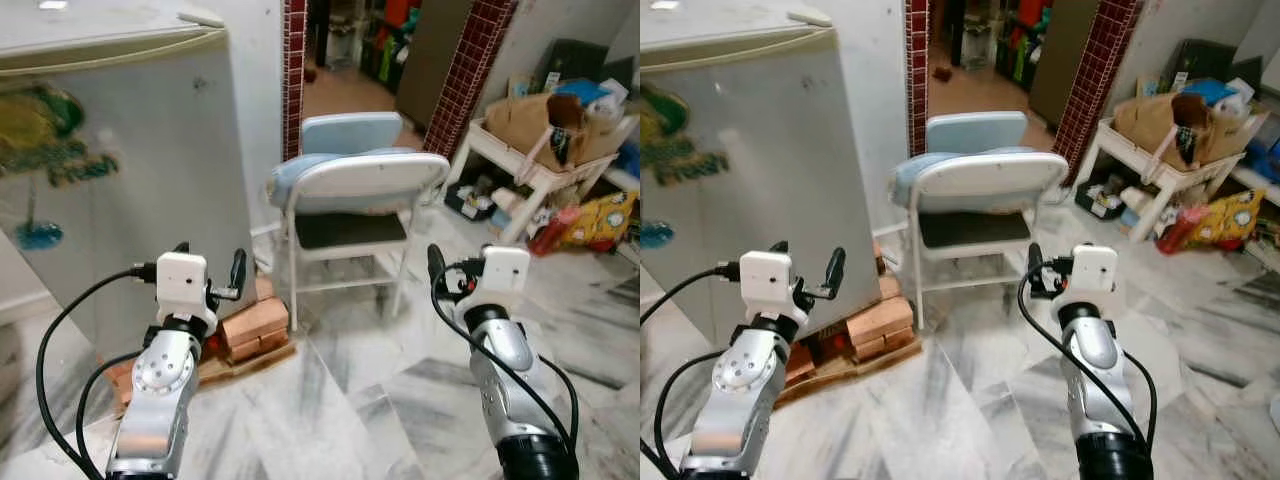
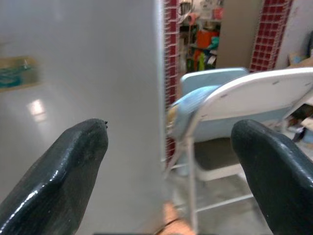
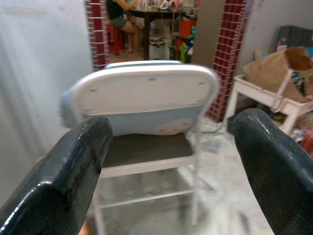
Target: Restocking fridge
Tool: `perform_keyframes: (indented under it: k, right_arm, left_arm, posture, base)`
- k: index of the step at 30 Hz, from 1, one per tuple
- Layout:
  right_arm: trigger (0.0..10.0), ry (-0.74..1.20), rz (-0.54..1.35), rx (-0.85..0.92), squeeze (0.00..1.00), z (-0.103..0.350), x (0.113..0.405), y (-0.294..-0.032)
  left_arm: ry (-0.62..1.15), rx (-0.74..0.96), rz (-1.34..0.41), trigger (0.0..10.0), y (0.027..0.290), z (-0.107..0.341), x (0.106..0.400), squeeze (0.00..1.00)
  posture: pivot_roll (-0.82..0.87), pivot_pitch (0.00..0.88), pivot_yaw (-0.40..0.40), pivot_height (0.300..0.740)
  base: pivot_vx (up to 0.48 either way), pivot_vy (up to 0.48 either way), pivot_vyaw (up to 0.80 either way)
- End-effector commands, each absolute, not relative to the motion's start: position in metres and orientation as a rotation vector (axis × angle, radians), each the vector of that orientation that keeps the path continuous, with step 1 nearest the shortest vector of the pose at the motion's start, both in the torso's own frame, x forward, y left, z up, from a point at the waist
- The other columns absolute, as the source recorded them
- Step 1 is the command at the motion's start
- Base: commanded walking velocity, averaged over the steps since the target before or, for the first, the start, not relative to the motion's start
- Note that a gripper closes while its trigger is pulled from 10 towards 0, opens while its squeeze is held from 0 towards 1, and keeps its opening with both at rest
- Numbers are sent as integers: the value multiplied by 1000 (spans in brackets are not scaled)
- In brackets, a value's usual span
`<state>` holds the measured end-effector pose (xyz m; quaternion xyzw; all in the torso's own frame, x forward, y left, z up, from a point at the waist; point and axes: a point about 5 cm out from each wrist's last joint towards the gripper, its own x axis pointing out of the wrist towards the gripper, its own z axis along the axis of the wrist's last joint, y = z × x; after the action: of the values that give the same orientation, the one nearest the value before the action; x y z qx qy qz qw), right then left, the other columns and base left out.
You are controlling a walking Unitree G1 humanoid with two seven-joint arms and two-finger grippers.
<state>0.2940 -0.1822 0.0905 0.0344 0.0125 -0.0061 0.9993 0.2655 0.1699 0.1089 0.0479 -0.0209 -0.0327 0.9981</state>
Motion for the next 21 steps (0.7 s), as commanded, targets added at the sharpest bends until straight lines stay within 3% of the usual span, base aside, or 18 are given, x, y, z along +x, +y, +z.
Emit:
perform_keyframes:
  k: [1,8,9,10,21]
  right_arm:
    - [10000,10,10,62,0,95,296,-178]
    - [10000,8,14,68,0,94,298,-176]
    - [10000,8,18,75,816,94,298,-174]
    - [10000,7,19,77,1000,94,298,-174]
    - [10000,6,21,83,1000,93,300,-168]
  left_arm:
    - [-36,93,-66,10000,173,109,265,0]
    - [-32,100,-90,10000,166,108,265,0]
    - [-31,100,-98,10000,164,107,264,0]
    - [-29,100,-102,10000,164,107,264,0]
    - [-23,137,-150,10000,158,106,261,0]
  posture:
    - [93,0,-39,740]
    - [95,0,-39,740]
    - [97,0,-39,740]
    - [97,0,-39,740]
    - [112,0,-31,740]
  base:
    - [0,480,-738]
    - [0,480,-619]
    - [0,480,-419]
    - [0,480,-406]
    - [0,480,-74]
